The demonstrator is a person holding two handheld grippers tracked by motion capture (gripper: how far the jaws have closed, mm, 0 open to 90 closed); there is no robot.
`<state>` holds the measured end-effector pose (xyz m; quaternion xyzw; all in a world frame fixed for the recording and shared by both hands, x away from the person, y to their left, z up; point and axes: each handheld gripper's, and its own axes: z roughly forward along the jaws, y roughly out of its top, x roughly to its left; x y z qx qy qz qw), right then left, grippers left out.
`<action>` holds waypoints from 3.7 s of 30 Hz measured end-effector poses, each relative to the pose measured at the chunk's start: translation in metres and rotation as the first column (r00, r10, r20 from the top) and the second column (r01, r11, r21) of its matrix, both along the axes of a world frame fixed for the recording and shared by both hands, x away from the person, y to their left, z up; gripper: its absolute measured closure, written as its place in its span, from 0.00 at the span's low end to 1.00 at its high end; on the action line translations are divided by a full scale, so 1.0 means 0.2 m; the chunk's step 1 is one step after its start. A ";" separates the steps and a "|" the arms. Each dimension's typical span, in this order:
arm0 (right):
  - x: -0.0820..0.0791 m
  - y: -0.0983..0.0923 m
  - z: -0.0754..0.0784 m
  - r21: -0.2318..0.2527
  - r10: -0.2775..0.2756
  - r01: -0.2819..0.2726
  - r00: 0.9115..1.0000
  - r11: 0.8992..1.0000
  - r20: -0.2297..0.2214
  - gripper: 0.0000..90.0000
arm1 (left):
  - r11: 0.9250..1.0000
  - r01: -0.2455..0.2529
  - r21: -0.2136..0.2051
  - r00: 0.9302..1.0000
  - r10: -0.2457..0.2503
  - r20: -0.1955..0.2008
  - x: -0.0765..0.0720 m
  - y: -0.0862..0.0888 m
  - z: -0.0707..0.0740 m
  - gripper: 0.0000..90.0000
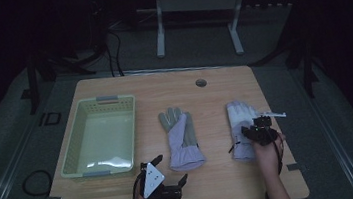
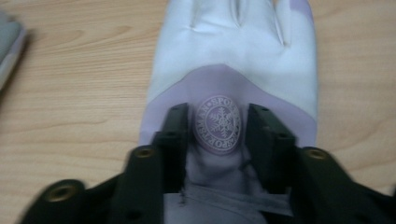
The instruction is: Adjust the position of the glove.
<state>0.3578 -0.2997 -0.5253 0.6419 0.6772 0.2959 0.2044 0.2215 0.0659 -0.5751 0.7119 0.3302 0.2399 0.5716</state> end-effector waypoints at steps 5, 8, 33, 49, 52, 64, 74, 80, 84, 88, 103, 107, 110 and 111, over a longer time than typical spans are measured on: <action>-0.02 -0.08 0.11 0.031 0.154 -0.154 0.988 0.988 0.022 0.59 | 1.000 0.000 -0.001 1.000 0.000 -0.002 0.00 0.00 0.00 0.00; -0.02 -0.11 0.16 0.034 0.228 -0.229 0.974 0.973 0.014 0.58 | 1.000 0.002 0.000 1.000 -0.002 -0.004 0.00 0.00 0.00 0.00; 0.05 -0.12 -0.07 -0.066 0.319 -0.319 0.948 0.946 -0.008 0.45 | 1.000 0.000 0.001 1.000 0.000 -0.007 0.00 0.00 0.00 0.00; 0.03 -0.12 -0.04 0.006 0.280 -0.280 0.960 0.960 -0.029 0.86 | 1.000 0.000 0.000 1.000 0.000 -0.005 0.00 0.00 0.00 0.00; 0.03 -0.12 0.01 0.012 0.273 -0.273 0.961 0.962 -0.033 0.88 | 1.000 -0.001 -0.002 1.000 0.001 -0.004 0.00 0.00 0.00 0.00; -0.02 -0.08 0.23 -0.013 0.277 -0.276 0.960 0.961 0.034 0.88 | 1.000 -0.001 0.000 1.000 0.001 -0.005 0.00 0.00 0.00 0.00; -0.06 0.05 0.48 -0.002 0.291 -0.293 0.951 0.956 0.108 0.88 | 1.000 0.002 -0.001 1.000 -0.002 -0.004 0.00 0.00 0.00 0.00; -0.08 0.22 0.58 -0.007 0.341 -0.344 0.928 0.939 0.149 0.88 | 1.000 0.006 -0.004 1.000 -0.006 0.001 0.00 0.00 0.00 0.00; -0.09 0.33 0.60 0.002 0.376 -0.380 0.915 0.925 0.148 0.88 | 1.000 0.006 -0.003 1.000 -0.006 0.002 0.00 0.00 0.00 0.00; -0.10 0.45 0.58 0.017 0.414 -0.420 0.900 0.907 0.137 0.88 | 1.000 0.003 -0.010 1.000 -0.003 0.006 0.00 0.00 0.00 0.00; -0.14 0.83 0.50 0.017 0.507 -0.508 0.860 0.861 0.059 0.88 | 0.999 -0.028 -0.042 0.996 0.032 0.087 -0.06 0.01 0.01 0.00; -0.12 0.89 0.41 -0.002 0.520 -0.520 0.854 0.854 0.008 0.88 | 0.998 -0.039 -0.049 0.995 0.043 0.085 -0.06 0.02 0.01 0.00; -0.10 0.93 0.34 -0.001 0.520 -0.520 0.854 0.854 -0.035 0.88 | 0.998 -0.043 -0.045 0.995 0.047 0.084 -0.06 0.02 0.01 0.00; -0.09 0.94 0.31 0.000 0.518 -0.519 0.854 0.855 -0.050 0.88 | 0.998 -0.042 -0.048 0.996 0.046 0.080 -0.06 0.01 0.01 0.00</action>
